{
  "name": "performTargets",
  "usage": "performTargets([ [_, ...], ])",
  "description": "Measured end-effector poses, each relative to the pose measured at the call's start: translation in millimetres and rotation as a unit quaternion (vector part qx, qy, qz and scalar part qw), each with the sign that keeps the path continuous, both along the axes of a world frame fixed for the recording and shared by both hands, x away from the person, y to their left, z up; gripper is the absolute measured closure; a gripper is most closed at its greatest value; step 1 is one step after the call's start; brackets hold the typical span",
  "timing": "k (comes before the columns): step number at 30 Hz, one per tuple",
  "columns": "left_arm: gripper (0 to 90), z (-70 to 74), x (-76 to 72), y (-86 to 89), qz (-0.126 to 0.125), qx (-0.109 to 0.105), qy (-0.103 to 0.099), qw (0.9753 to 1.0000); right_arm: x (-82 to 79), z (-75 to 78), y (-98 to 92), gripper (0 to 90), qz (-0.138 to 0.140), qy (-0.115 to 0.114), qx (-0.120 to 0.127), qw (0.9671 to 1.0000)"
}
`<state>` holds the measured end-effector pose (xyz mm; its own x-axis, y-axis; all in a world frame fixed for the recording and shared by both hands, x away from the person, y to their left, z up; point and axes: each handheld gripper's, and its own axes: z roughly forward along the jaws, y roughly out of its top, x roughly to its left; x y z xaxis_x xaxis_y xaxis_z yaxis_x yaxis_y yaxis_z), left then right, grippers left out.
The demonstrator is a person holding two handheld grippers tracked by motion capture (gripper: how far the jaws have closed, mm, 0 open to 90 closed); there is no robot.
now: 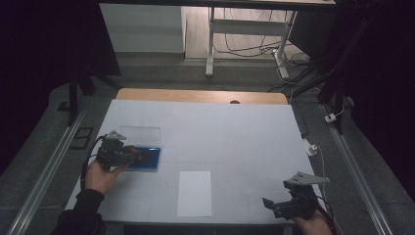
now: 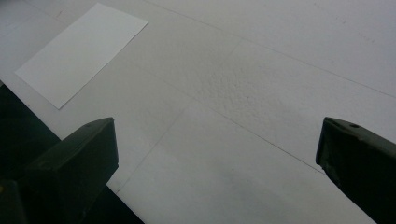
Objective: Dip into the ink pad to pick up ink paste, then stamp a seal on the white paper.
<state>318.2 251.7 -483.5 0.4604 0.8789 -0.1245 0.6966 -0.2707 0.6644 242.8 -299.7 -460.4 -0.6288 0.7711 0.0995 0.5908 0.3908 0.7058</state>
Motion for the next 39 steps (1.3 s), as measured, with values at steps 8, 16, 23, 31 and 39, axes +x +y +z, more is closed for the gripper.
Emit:
performTargets([
  [8, 58.6, 9.7, -9.1, -1.5, 0.002, -0.005, -0.017, 0.9998, 0.1, 0.0, -0.2, 0.0, 0.001, 0.000, 0.002, 1.0000],
  [16, 58.6, 21.1, -20.4, -8.2, -0.005, 0.004, -0.045, 0.9990, -0.2, 0.0, -0.2, 0.0, 0.002, -0.001, 0.001, 1.0000],
  [23, 58.6, 28.3, -26.4, -17.4, -0.017, 0.003, -0.057, 0.9982, -0.4, -0.1, -0.7, 0.0, 0.001, -0.001, 0.001, 1.0000],
  [31, 58.6, 34.0, -29.8, -29.6, -0.047, -0.012, -0.060, 0.9970, -0.3, 0.3, -1.0, 0.0, -0.001, -0.001, 0.002, 1.0000],
  [39, 58.6, 37.8, -30.1, -43.2, -0.076, -0.027, -0.049, 0.9955, -0.3, 0.3, -0.9, 0.0, 0.001, -0.001, 0.001, 1.0000],
])
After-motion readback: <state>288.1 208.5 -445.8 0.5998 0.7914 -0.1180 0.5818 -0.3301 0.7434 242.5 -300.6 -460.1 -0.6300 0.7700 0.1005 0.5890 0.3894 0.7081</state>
